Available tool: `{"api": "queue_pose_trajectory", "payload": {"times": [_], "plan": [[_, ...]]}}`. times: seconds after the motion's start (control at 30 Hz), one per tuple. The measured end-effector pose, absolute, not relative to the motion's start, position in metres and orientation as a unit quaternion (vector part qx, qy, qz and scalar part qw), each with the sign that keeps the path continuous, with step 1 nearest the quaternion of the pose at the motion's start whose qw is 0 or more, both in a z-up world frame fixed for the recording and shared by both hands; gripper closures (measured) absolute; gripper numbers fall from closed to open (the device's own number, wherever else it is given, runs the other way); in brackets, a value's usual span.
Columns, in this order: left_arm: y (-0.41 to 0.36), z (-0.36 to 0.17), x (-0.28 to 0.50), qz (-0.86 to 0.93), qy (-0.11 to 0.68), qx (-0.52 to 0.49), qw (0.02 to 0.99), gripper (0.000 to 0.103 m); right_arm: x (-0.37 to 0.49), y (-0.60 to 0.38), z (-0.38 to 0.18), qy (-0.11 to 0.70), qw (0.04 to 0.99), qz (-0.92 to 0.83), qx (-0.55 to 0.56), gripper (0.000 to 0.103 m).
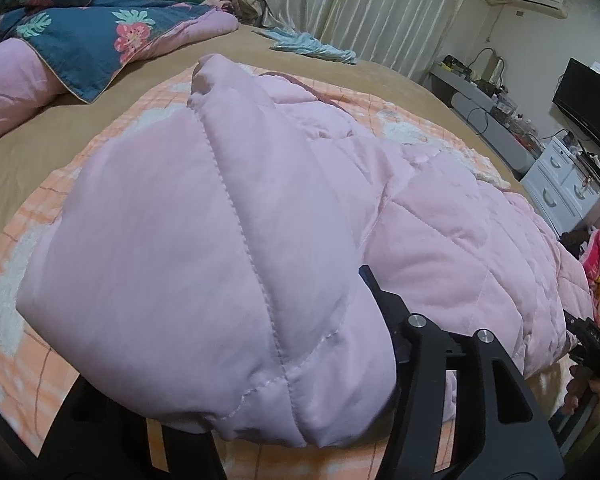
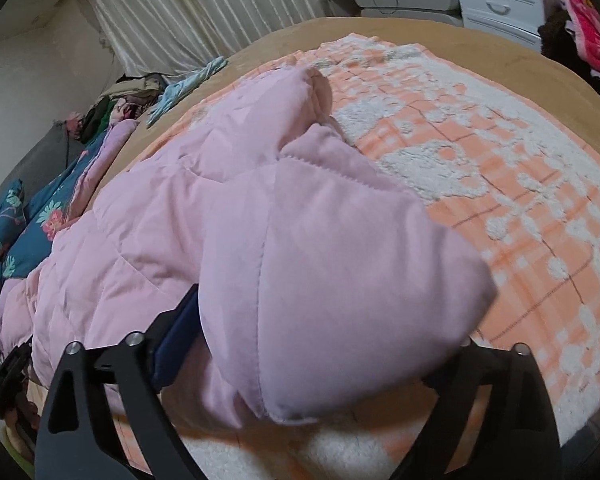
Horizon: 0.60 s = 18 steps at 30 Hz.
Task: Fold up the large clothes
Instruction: 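Fold the lifted end over onto the rest of the jacket with both tools, then open both tools and press the jacket bundle flat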
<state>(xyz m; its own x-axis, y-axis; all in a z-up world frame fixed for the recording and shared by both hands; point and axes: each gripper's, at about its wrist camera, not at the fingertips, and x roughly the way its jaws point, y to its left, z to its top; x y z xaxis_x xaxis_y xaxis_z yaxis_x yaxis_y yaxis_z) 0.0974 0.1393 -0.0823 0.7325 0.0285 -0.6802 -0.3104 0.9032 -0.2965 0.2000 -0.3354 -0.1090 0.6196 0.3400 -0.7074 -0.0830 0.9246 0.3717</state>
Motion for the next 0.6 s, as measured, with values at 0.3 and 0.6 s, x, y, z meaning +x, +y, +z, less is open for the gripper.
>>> {"api": "queue_pose_trajectory", "payload": {"times": [0.3,0.6], "plan": [[0.144,-0.082,0.088,0.099,0.366,-0.211,0.901,0.037,0.187,-0.346,-0.104,0.421,0.888,0.107,0.151,0.005],[0.149,-0.063,0.052,0.115,0.383,-0.206,0.893,0.009,0.150,-0.355,-0.075,0.384,0.915,0.079,0.098,0.004]]}}
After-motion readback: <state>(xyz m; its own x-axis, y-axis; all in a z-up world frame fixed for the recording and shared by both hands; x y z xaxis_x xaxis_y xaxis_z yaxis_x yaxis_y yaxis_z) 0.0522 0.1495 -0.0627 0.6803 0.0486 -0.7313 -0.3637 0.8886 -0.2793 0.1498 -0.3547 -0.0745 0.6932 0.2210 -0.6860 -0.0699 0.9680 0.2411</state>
